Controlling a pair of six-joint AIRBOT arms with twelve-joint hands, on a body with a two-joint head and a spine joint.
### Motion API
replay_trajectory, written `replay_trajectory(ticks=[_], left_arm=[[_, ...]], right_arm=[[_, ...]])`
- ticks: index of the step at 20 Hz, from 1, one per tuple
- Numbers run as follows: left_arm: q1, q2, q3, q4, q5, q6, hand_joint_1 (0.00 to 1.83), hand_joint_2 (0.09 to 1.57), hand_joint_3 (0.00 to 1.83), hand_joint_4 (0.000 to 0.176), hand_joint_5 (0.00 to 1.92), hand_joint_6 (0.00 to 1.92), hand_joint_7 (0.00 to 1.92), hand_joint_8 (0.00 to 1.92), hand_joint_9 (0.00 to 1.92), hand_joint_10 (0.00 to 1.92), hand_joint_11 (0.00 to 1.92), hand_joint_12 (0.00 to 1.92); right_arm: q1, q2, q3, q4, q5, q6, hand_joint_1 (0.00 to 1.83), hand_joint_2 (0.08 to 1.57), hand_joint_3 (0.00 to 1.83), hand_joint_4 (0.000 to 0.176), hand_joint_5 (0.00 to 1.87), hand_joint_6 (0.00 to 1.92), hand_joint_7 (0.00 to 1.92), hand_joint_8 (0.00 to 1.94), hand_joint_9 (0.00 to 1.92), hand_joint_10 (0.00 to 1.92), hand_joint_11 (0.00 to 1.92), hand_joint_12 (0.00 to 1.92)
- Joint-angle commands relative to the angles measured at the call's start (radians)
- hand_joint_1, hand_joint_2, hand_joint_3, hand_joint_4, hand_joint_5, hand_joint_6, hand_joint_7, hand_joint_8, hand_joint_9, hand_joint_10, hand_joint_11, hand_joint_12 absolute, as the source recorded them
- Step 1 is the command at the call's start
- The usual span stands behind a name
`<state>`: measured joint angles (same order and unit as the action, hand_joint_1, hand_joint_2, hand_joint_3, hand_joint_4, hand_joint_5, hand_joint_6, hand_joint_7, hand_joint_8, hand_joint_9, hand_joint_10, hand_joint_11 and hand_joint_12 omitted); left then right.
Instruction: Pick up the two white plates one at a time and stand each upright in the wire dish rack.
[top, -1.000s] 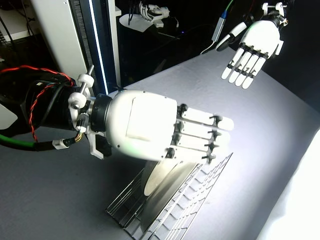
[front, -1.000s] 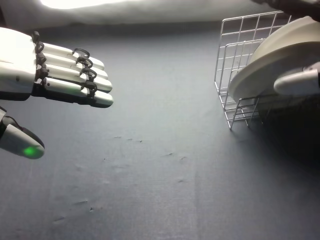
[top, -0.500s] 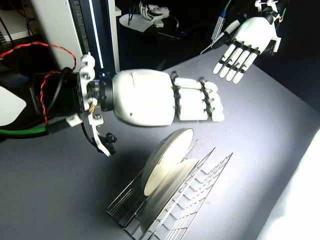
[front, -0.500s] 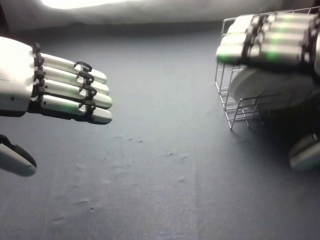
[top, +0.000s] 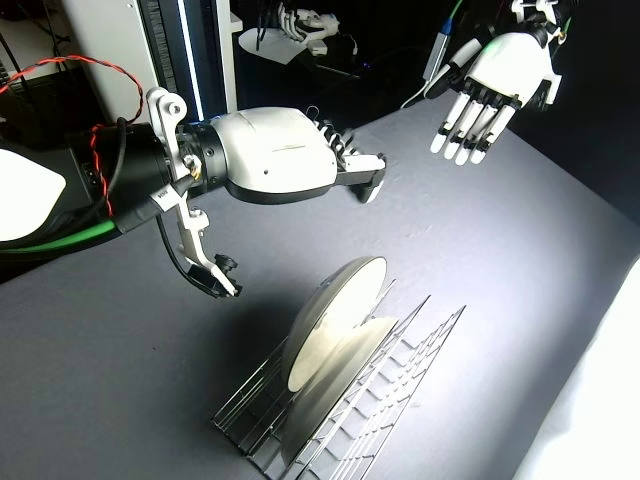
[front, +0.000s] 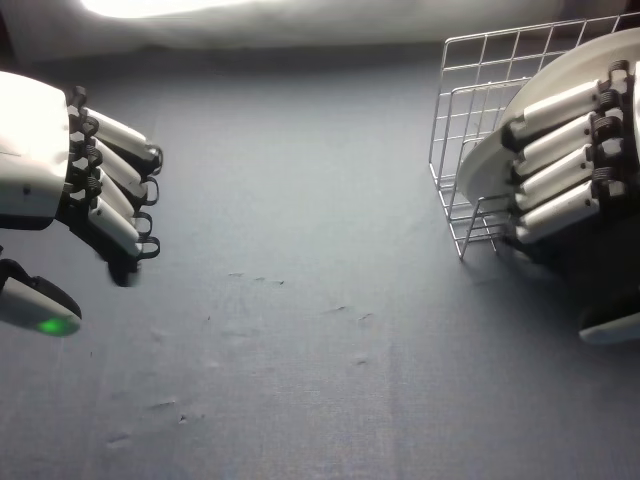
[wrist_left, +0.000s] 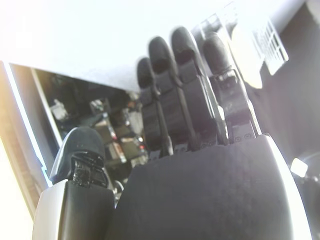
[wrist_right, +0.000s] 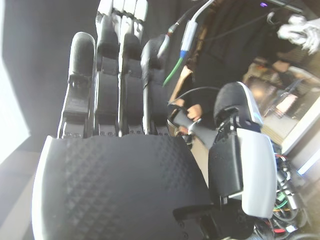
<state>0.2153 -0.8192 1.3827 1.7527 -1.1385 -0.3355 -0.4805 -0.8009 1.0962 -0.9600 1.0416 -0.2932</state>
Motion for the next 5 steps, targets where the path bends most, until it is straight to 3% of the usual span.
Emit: replay_trajectory(ticks=[1,2,3,4,5], left_arm=[[-0.008,0.007,0.005,-0.088,-0.020,-0.002,0.12,1.39,0.00,0.000,0.93,1.25,0.90,1.32,0.66,1.70,0.39,1.89],[-0.008,0.006,0.008,-0.088,-0.020,-0.002,0.42,1.34,0.00,0.000,1.22,1.66,1.19,1.80,1.16,1.88,1.05,1.91],[-0.008,0.006,0.009,-0.089,-0.020,-0.002,0.72,1.33,0.00,0.000,1.41,1.87,1.51,1.90,1.62,1.91,1.52,1.92],[-0.008,0.005,0.010,-0.089,-0.021,-0.002,0.92,1.30,0.00,0.069,1.48,1.91,1.65,1.92,1.75,1.92,1.70,1.92],[-0.008,0.005,0.010,-0.089,-0.023,-0.002,1.14,1.23,0.00,0.150,1.48,1.92,1.63,1.92,1.69,1.92,1.68,1.92]], right_arm=[[0.016,0.005,-0.001,0.068,0.096,-0.002,0.46,1.28,0.02,0.000,1.20,1.92,1.25,1.94,1.16,1.92,1.04,1.92],[0.019,0.005,-0.001,0.065,0.097,-0.002,0.38,1.36,0.04,0.000,1.41,1.92,1.46,1.94,1.40,1.92,1.31,1.92],[0.022,0.005,-0.001,0.062,0.098,-0.002,0.47,1.41,0.04,0.000,1.52,1.92,1.58,1.94,1.56,1.92,1.51,1.92],[0.027,0.005,-0.001,0.059,0.098,-0.002,0.58,1.47,0.02,0.040,1.57,1.92,1.64,1.94,1.65,1.92,1.63,1.92],[0.030,0.005,-0.001,0.052,0.098,-0.002,0.72,1.51,0.01,0.082,1.59,1.92,1.67,1.94,1.71,1.92,1.71,1.92]])
